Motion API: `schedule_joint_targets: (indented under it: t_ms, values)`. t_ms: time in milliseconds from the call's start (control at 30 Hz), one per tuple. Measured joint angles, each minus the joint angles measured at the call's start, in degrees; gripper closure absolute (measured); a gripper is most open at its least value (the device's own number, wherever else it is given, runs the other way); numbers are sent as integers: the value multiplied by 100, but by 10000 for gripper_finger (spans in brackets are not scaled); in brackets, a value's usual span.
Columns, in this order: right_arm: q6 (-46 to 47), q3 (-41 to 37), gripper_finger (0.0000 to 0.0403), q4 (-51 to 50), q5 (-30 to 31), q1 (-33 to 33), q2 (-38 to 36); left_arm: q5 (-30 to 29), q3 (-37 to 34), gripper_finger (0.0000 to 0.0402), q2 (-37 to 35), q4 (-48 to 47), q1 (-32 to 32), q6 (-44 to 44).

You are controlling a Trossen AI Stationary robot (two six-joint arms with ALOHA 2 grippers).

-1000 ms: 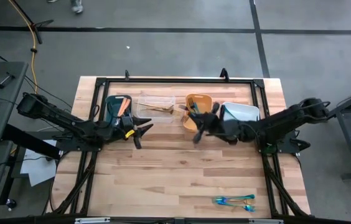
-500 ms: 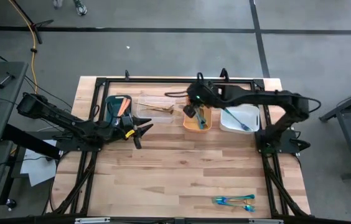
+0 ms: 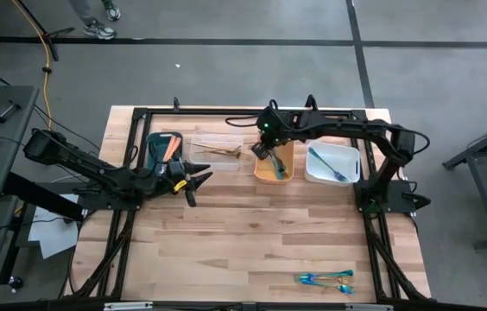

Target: Sort silverware by color (type)

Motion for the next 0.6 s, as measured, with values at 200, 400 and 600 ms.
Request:
schedule_joint_targets:
  t_ms: [200,400,600]
  values:
    - [366,0,395,-309,-145,-111,0,0,0,291,0,2,0,-2]
    - [446,-2,392,-327,-232,-132,0,0,0,291,0,2,2,-2]
    - [431,0,391,-317,-231,-132,0,0,0,291,0,1,2,-2]
